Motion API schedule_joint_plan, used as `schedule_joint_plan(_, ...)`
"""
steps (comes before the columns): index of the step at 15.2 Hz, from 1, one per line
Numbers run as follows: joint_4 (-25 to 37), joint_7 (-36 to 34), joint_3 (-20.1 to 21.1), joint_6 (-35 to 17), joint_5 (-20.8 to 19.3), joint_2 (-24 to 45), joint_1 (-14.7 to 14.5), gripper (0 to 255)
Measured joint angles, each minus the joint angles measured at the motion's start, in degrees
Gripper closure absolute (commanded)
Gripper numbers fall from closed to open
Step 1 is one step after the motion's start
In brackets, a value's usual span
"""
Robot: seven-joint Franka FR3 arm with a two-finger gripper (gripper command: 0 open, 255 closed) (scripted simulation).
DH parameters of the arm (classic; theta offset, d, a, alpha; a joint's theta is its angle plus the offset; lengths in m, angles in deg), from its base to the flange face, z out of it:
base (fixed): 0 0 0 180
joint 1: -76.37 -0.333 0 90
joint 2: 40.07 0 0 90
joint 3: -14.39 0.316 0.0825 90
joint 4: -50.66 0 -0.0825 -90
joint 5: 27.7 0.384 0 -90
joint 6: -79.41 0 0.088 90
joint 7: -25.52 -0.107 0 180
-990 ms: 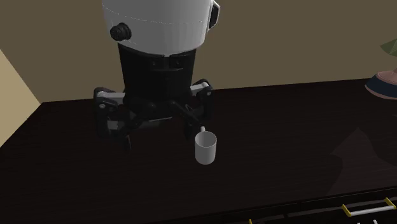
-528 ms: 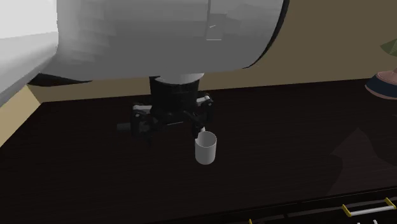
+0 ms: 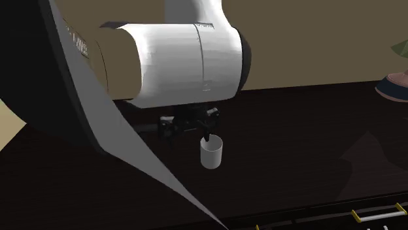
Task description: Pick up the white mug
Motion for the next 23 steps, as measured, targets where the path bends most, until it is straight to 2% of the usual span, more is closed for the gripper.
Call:
schedule_joint_plan(6,3.1,1.7,-1.7,-8.4,-0.6,12.4,1.0,0)
schedule_joint_plan(10,7.3,2.8,-2.7,-12.2,-0.5,20.8,1.7,0)
schedule_joint_plan(18,6.3,3.7,-2.8,-18.4,0.4,26.3,2.0,0)
schedule_joint_plan(19,6.2,3.8,-2.8,-18.6,0.5,26.5,2.0,255)
schedule_joint_plan(23,6.2,3.8,-2.8,-18.9,0.5,26.7,2.0,255)
